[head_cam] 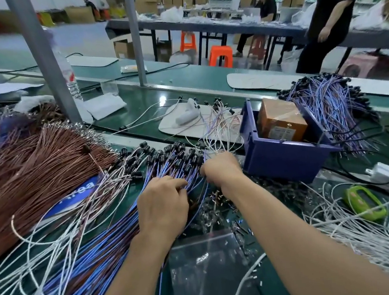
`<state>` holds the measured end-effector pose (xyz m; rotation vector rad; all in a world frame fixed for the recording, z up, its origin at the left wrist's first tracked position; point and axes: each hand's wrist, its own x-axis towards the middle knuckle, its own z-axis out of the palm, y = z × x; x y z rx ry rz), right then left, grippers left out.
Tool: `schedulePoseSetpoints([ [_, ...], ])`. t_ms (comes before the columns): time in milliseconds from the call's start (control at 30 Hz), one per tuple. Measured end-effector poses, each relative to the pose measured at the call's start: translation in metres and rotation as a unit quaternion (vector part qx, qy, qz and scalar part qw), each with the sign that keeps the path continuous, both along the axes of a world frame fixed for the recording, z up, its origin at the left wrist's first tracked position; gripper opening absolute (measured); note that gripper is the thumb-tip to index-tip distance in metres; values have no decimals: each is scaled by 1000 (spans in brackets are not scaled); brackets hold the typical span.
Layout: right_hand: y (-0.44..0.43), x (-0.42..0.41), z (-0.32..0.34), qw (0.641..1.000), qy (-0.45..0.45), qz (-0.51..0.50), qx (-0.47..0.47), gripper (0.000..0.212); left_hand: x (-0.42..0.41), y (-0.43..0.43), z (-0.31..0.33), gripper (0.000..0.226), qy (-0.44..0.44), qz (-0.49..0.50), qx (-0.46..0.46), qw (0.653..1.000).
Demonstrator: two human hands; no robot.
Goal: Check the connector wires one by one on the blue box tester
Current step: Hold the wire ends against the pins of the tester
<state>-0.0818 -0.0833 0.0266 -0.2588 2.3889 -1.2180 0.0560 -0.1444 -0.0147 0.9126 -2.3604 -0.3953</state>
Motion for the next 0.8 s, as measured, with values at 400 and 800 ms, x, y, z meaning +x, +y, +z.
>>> schedulePoseSetpoints([
  [400,71,33,32,880,-134,-26,-454,20,5,32,23,36,105,-184,51,976],
  [800,187,17,59,804,-166,-126,-557,31,18,51,32,20,108,-294,219,924],
])
